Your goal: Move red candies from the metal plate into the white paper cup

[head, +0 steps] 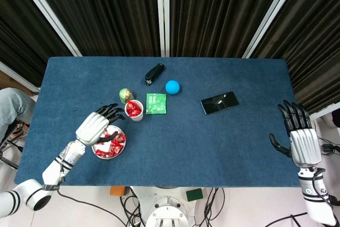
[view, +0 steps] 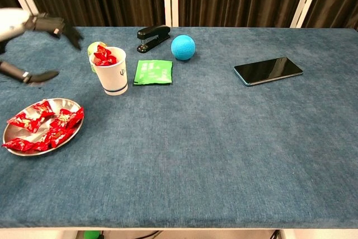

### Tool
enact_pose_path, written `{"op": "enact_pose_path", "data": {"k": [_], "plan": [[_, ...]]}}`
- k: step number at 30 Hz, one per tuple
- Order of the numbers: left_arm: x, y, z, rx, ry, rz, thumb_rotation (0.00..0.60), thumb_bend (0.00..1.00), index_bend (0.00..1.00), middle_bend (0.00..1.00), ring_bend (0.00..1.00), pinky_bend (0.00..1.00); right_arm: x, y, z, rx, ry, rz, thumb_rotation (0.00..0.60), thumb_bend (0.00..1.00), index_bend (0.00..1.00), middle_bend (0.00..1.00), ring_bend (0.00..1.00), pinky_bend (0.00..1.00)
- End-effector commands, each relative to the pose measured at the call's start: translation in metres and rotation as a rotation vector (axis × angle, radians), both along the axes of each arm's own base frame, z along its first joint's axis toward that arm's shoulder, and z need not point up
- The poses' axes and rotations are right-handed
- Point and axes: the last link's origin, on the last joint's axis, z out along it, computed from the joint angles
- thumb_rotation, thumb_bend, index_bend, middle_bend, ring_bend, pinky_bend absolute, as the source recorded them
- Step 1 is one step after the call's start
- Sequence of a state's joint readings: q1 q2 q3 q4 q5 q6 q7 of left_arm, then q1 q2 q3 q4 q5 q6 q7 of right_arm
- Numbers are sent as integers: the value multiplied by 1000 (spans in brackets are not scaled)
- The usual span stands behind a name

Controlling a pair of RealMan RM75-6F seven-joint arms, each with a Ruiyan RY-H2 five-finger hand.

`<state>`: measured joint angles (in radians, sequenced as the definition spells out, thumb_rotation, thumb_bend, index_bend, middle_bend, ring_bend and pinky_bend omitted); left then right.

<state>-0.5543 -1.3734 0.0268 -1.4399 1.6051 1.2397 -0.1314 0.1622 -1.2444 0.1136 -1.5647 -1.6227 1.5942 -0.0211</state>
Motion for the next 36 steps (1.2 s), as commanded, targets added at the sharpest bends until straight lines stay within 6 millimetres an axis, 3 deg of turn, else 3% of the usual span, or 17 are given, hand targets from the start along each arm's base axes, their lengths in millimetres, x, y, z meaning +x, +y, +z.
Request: {"op": "enact_pose_path", "data": {"k": [1, 19, 36], "plan": [[-10, -12, -3, -39, 43, 23, 600, 332, 324, 209, 83, 202, 0, 0, 0, 0, 1, 1, 600, 322, 0, 0, 0, 0], [-67, -18, -16, -43, 218, 163, 600, 330, 337, 208, 83, 202, 2, 3, -2, 6, 11, 1, 600, 323, 0, 0, 0, 0], [-80, -24, -16, -43, 299, 175, 600, 330, 385, 208, 83, 200, 5, 2, -4, 10, 18, 3, 600, 336, 0, 0, 0, 0]]}}
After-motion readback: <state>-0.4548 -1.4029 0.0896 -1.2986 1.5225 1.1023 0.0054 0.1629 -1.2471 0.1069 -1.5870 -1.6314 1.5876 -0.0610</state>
